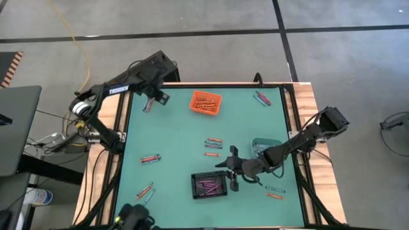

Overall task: Sort crayons
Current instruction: Put the orange crayon into the orange bin

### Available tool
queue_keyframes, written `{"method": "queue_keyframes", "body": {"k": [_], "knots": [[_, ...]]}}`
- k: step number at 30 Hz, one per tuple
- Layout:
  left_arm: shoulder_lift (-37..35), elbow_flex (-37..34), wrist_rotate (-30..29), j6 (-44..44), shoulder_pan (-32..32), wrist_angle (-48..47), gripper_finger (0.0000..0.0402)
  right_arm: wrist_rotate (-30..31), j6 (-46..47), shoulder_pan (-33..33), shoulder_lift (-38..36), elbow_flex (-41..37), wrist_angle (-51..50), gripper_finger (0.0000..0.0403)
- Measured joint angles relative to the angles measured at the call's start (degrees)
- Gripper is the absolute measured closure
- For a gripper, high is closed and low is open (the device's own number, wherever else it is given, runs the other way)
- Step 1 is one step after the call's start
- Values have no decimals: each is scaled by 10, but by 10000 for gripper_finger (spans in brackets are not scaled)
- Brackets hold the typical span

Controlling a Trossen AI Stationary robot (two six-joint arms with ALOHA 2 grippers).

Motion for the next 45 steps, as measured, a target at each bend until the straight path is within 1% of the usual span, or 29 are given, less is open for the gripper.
{"method": "queue_keyframes", "body": {"k": [3,7,14,19,25,30,38,43,45], "knots": [[35,30,20,3,-7,-7,297,0,0,0,0,0,0,285],[58,55,20,13,-19,-12,297,0,0,-4,0,0,-5,285],[61,69,17,16,-35,-15,297,0,5,-4,0,0,-11,285],[61,69,17,10,-41,-47,297,0,11,-4,0,0,-11,285],[61,69,17,-25,-47,-59,297,0,12,-4,0,0,-10,285],[61,69,9,-31,-47,-61,297,0,15,-4,0,0,-8,285],[61,69,5,-96,-52,-63,297,1,17,-4,0,0,-8,285],[61,69,5,-108,-66,-62,297,1,17,-4,0,0,-5,285],[61,69,5,-139,-69,-65,297,1,16,-4,0,0,2,285]]}}
